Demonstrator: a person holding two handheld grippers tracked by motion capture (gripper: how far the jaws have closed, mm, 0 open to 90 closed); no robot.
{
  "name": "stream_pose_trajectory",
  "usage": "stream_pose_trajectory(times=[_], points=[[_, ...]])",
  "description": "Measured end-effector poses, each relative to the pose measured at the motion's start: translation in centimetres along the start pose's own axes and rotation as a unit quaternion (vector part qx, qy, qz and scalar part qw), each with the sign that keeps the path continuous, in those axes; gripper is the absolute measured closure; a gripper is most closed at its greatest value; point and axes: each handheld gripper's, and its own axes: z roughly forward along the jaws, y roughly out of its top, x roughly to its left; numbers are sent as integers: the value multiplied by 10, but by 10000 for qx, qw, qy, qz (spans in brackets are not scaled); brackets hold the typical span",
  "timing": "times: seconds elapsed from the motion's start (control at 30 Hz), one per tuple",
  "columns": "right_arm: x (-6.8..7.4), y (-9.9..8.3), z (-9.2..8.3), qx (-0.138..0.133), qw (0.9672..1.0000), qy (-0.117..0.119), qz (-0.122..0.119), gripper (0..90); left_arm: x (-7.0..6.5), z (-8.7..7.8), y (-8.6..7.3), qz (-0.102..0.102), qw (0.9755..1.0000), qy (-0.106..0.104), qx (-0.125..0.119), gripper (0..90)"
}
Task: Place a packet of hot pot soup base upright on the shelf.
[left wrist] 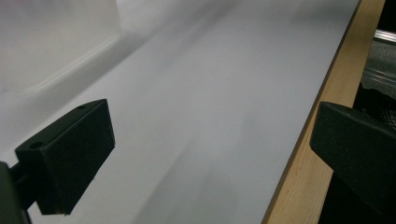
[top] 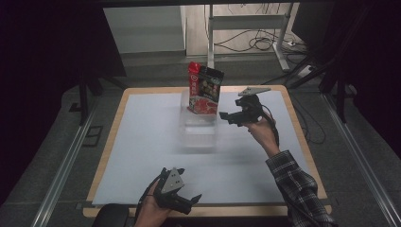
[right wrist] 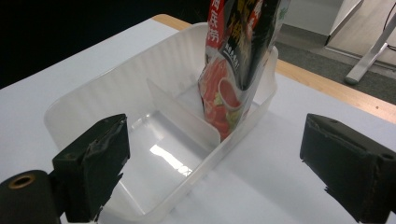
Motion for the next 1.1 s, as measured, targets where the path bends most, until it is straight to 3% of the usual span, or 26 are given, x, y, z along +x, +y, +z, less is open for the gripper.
stream_pose_trajectory(times=[0.73,1.1], points=[[15,-31,-19,139,9998,-37,-148,78,-1,1,0,112,9998,71,133,0],[18,-45,-34,282,9993,-189,-170,70,-1,1,0,144,9998,67,141,0]])
